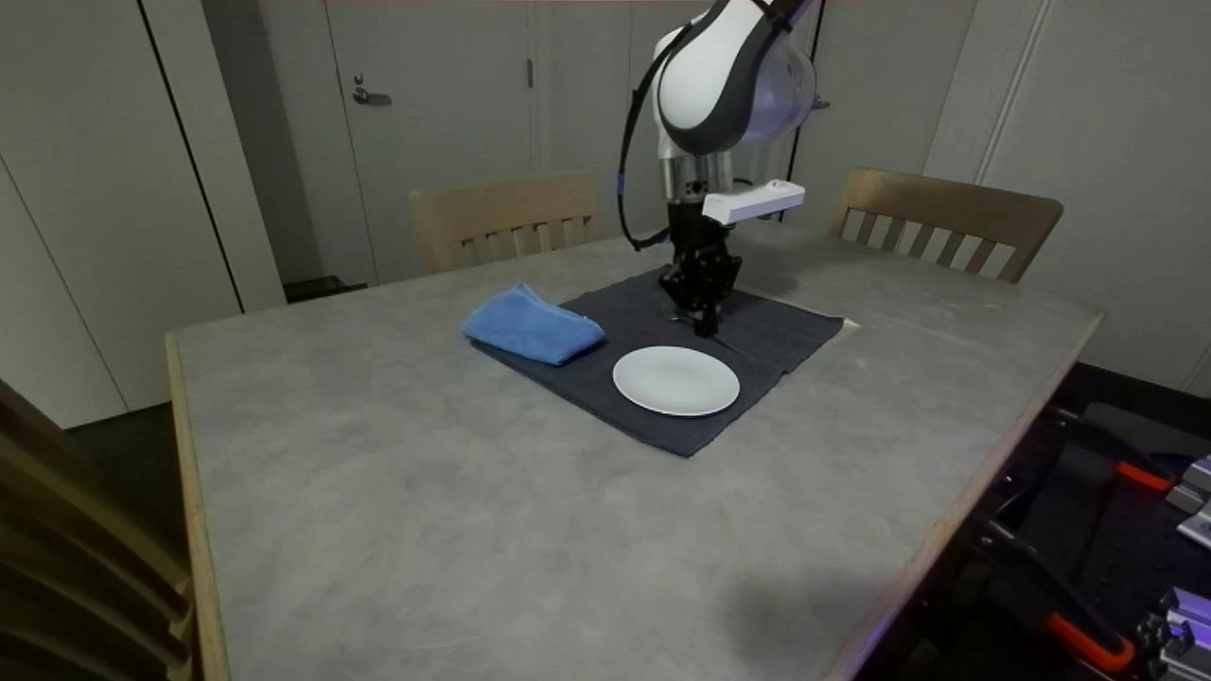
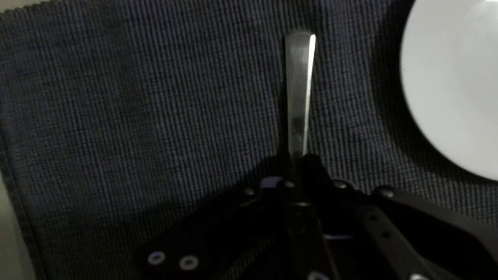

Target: Put the fork on the table

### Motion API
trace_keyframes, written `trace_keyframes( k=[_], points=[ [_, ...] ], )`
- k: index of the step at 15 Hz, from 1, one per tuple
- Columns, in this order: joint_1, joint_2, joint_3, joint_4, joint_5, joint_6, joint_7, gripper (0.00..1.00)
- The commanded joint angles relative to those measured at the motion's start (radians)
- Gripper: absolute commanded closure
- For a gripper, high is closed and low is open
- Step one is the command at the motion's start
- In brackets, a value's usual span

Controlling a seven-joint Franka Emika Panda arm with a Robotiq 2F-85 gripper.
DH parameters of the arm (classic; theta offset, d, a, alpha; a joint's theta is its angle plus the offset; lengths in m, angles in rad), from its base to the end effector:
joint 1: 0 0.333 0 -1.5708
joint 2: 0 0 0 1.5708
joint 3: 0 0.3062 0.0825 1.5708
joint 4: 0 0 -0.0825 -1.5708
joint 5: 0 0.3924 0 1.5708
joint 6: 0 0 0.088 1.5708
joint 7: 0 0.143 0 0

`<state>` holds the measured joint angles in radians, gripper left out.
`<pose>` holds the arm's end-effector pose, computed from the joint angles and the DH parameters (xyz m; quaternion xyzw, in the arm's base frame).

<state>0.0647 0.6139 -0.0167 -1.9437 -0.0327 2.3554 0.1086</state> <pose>0.5859 0.0264 0.0962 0.9946 -0.0165 -0.0994 0.0231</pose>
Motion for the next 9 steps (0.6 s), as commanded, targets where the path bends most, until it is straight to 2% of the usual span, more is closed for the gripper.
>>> trace_keyframes(
  k=[1, 9],
  points=[
    [-0.004, 0.006, -0.002, 0.013, -0.004, 0.006, -0.004, 0.97],
    [0.0, -0.009, 0.0, 0.002, -0.006, -0.003, -0.003, 0.97]
  ],
)
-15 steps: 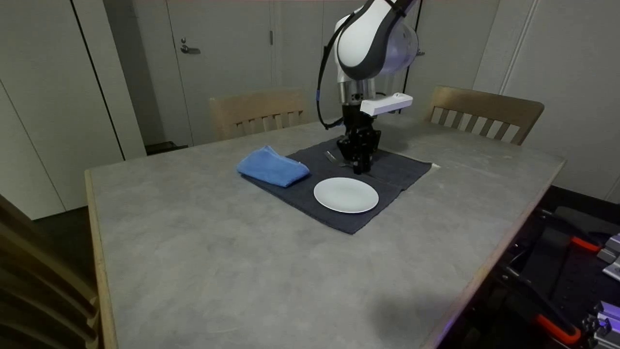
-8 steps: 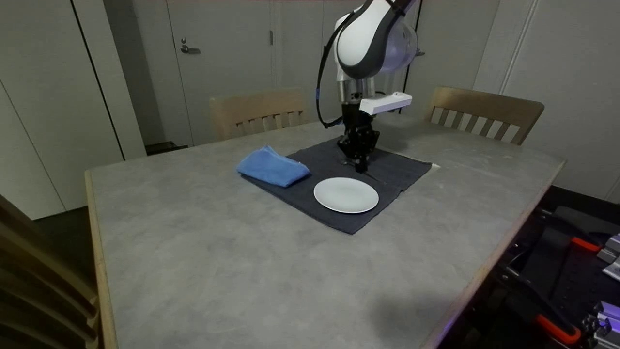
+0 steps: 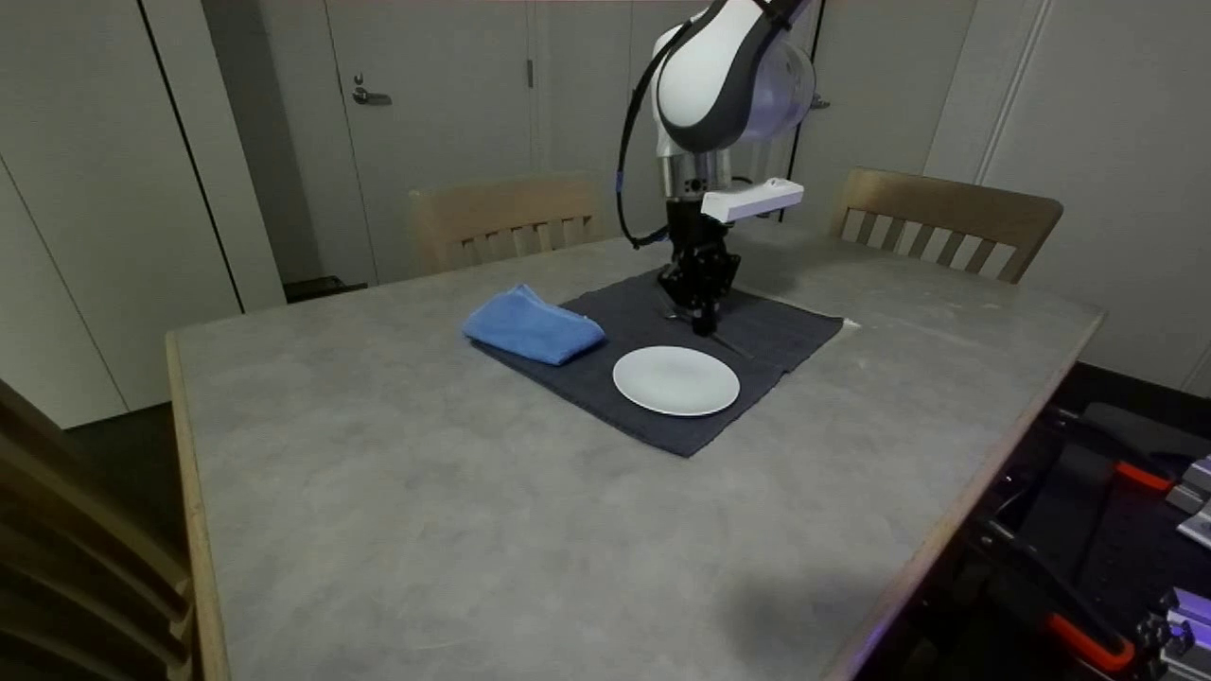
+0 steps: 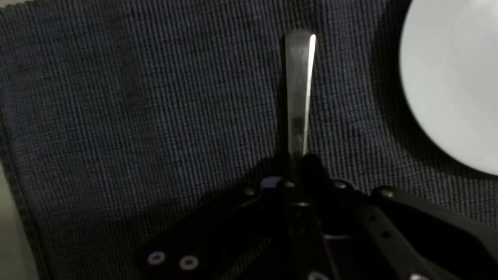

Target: Put the fork on the table

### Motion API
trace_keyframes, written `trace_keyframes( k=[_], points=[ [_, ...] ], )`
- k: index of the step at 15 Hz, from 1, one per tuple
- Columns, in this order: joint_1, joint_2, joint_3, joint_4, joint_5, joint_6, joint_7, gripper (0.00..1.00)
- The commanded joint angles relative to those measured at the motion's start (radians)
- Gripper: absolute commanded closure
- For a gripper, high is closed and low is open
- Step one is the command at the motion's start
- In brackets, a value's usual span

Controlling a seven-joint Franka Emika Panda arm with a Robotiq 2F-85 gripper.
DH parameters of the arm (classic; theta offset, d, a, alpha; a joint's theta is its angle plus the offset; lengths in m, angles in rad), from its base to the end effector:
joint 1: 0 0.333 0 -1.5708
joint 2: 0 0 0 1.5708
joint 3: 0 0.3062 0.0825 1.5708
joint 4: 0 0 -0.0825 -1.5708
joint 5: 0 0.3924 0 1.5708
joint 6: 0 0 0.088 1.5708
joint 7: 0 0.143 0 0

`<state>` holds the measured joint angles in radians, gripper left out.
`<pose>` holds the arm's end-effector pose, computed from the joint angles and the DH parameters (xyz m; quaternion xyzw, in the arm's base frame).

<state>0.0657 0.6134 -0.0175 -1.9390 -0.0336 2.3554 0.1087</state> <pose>0.5881 0.0266 0.0981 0.9949 -0.0160 -0.0968 0.0235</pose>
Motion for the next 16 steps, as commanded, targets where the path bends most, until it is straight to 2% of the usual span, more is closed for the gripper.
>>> trace_keyframes(
  k=[1, 9, 16],
  points=[
    [-0.003, -0.013, 0.005, -0.004, 0.0, -0.017, -0.008, 0.97],
    [-0.01, -0.041, 0.043, -0.043, 0.013, -0.049, -0.069, 0.97],
    [0.016, -0.064, 0.065, -0.085, -0.006, -0.066, -0.086, 0.97]
  ],
)
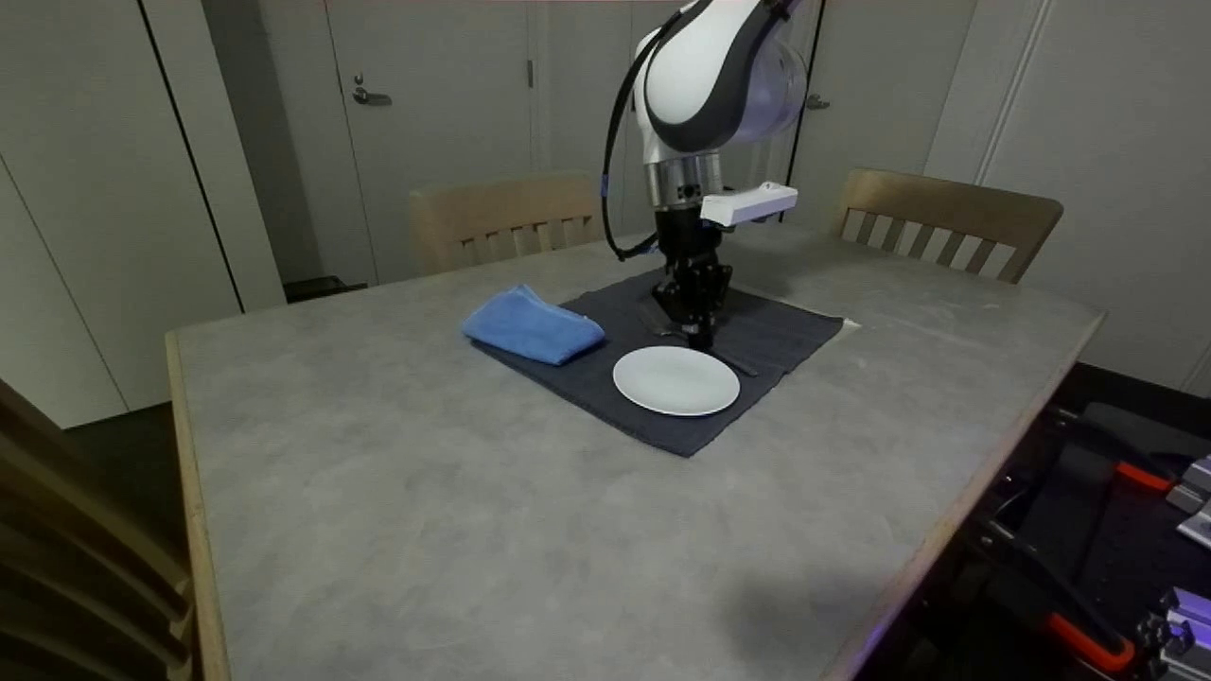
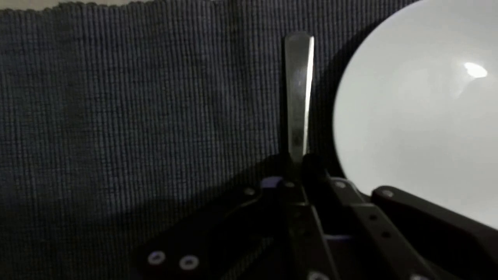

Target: Put the fork on the table

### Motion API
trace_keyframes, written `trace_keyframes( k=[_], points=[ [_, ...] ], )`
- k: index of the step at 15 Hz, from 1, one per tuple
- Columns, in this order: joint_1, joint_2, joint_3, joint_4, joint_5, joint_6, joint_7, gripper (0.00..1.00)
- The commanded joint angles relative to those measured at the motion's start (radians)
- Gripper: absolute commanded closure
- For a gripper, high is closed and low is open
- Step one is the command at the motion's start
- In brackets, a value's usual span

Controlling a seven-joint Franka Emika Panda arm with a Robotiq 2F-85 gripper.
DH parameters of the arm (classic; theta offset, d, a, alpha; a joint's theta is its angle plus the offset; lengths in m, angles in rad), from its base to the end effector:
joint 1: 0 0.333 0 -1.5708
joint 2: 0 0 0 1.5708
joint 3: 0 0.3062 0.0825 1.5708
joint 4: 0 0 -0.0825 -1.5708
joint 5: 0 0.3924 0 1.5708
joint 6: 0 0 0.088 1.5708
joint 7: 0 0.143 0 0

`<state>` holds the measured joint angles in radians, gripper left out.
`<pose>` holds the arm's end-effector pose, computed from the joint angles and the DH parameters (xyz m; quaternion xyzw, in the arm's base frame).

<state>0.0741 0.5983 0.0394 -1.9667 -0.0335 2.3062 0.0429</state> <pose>0.5687 0.0646 0.0950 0.9906 0.0458 -0.1283 0.0095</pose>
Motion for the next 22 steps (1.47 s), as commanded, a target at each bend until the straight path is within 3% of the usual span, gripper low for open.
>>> trace_keyframes(
  k=[1, 12, 22],
  points=[
    [0.011, -0.056, 0.01, -0.069, -0.009, -0.015, -0.02, 0.97],
    [0.052, -0.15, -0.017, -0.154, -0.08, -0.009, 0.068, 0.97],
    [0.03, -0.169, 0.056, -0.152, -0.009, -0.148, -0.086, 0.97]
  ],
)
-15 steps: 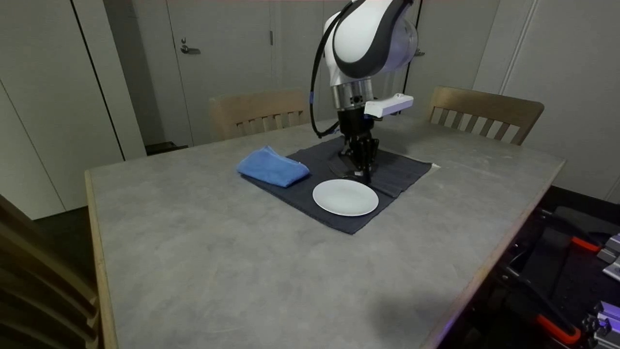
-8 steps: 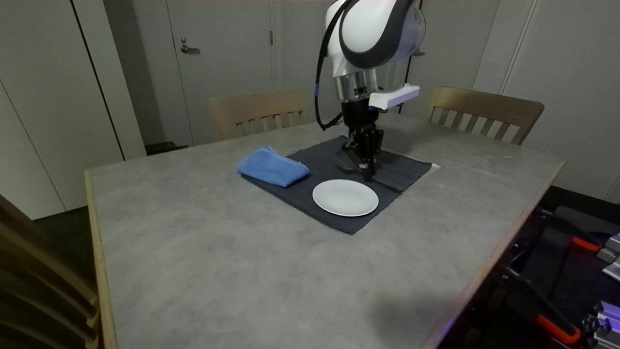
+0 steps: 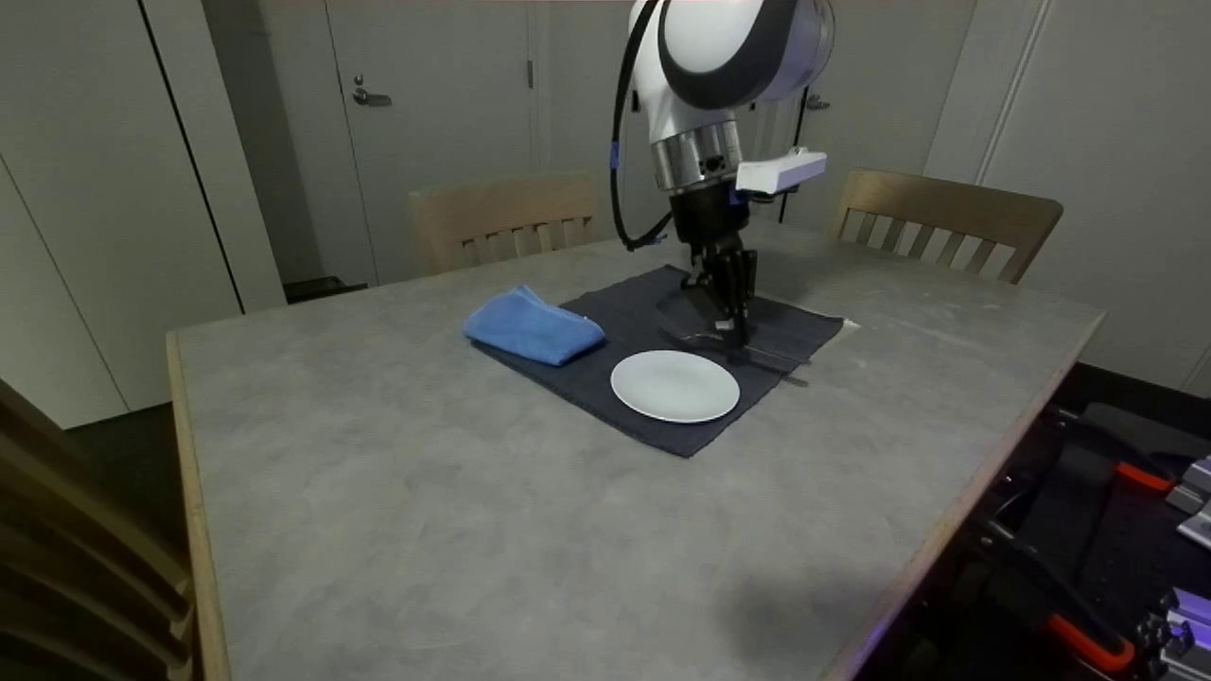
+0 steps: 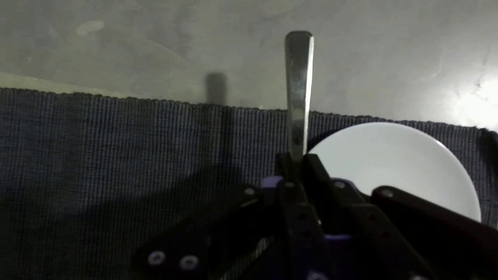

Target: Put the fork on the table

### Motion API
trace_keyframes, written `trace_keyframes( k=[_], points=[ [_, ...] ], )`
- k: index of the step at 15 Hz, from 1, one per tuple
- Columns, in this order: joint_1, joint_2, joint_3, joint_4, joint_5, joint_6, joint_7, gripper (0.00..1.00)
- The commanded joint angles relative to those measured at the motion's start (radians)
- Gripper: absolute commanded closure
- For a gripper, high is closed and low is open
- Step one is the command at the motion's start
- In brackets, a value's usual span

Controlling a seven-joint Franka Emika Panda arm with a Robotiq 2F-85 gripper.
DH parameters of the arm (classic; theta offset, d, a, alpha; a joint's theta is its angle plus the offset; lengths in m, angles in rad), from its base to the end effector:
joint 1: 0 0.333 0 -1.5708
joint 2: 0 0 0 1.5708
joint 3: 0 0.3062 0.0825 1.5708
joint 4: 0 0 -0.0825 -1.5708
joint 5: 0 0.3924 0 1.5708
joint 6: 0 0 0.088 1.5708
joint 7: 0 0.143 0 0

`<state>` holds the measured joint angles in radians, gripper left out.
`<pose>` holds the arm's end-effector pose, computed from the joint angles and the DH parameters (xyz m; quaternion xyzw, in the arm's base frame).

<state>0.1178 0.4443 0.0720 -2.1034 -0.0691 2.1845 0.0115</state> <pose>0.5168 0.0973 0.1306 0.9774 0.1115 -0.1779 0.0264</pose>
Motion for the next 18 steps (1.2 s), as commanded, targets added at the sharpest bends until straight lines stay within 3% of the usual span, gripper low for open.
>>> trace_keyframes(
  k=[1, 12, 18],
  points=[
    [-0.014, -0.01, 0.03, -0.014, 0.032, -0.023, -0.066, 0.97],
    [-0.003, 0.066, 0.076, 0.028, 0.086, -0.024, -0.12, 0.97],
    [-0.002, 0.087, 0.086, 0.024, 0.098, 0.036, -0.118, 0.97]
  ],
)
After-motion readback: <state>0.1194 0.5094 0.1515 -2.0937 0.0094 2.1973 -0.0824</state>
